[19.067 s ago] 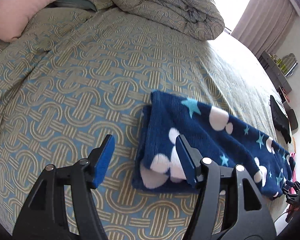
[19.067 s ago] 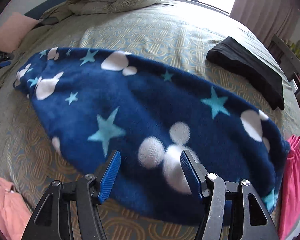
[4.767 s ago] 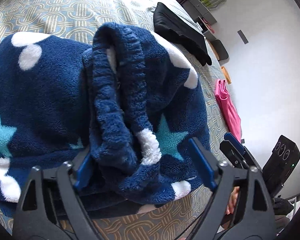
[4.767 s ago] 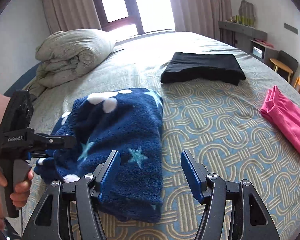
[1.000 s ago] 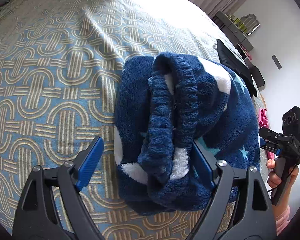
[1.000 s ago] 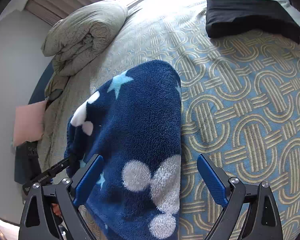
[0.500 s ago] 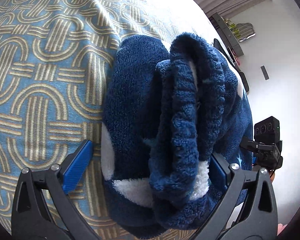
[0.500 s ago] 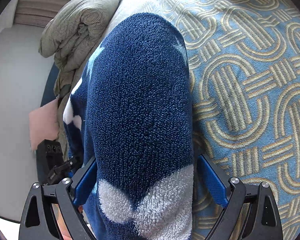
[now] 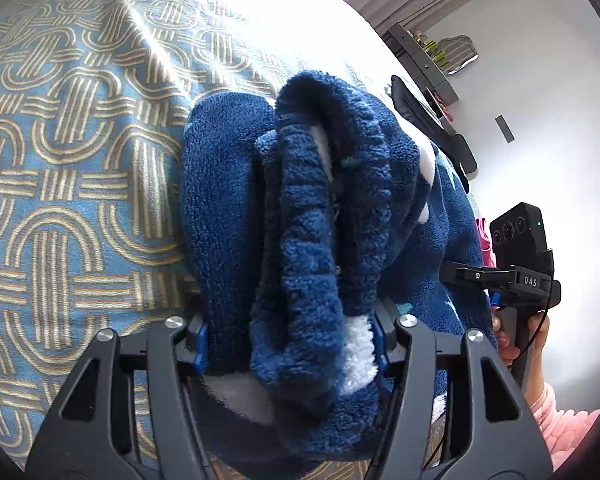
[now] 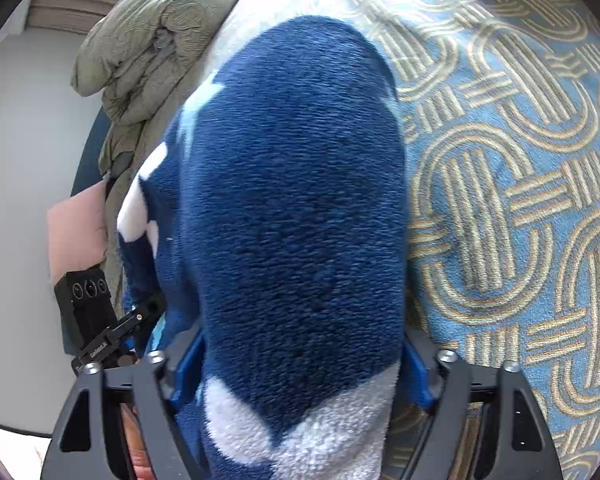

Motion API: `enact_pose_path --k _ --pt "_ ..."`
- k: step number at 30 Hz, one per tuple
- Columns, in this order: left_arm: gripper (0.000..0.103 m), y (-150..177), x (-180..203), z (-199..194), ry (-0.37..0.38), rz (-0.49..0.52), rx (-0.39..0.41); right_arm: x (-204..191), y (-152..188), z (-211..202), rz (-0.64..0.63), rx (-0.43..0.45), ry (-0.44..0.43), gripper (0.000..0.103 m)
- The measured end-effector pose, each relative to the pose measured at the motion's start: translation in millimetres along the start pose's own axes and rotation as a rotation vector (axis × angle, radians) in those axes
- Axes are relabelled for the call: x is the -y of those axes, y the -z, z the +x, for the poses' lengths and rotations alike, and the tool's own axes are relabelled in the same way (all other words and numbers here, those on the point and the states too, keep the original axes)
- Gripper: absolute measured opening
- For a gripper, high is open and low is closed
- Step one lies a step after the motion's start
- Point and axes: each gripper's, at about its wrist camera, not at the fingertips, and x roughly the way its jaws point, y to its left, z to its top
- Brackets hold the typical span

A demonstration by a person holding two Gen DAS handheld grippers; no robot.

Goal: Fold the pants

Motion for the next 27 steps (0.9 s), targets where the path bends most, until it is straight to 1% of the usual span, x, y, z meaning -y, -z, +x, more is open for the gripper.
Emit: enact_pose_path --k 3,6,9,12,16,21,24,25,27 --pt "0.054 -1.3 7.8 -10.4 -0.013 0.012 0.020 -11.2 1.9 -4.1 -0.014 0.033 0.025 0.057" --pt "0.054 -1.6 16.4 -20.3 -0.007 0.016 0.039 -16.9 7.2 -12.5 -0.022 0.068 0.010 0.054" --pt "0.054 -2.6 24.5 -29.2 0.005 0.028 0.054 -24.7 12.1 -24.7 -0.048 0.096 -0.017 0.054" --pt "0.054 -2.4 37.1 -38.1 0.012 0.062 0.074 -34.3 20.2 -41.8 -0.087 0.133 -0.023 0.054" --pt "0.054 -1.1 55.0 -47.6 0.036 0.091 0.086 -37.1 31.0 -68.9 -0.107 0.183 -0.029 0.054" --pt "0.054 -5.0 94.5 -51.1 0.056 0.159 0.090 -32.7 52.4 -106.0 -0.114 0.255 -0.040 0.054" --pt "0.054 -6.2 117.4 -51.0 0.067 0.202 0.091 -20.8 67.9 -133.6 -0.112 0.302 -0.046 0.054" --pt "0.054 -6.1 126.4 -50.5 0.070 0.218 0.089 -27.8 67.2 -134.3 -0.106 0.318 -0.046 0.054" --pt "0.054 -6.8 140.4 -47.7 0.074 0.249 0.082 -25.7 76.8 -145.2 -0.093 0.345 -0.048 0.053"
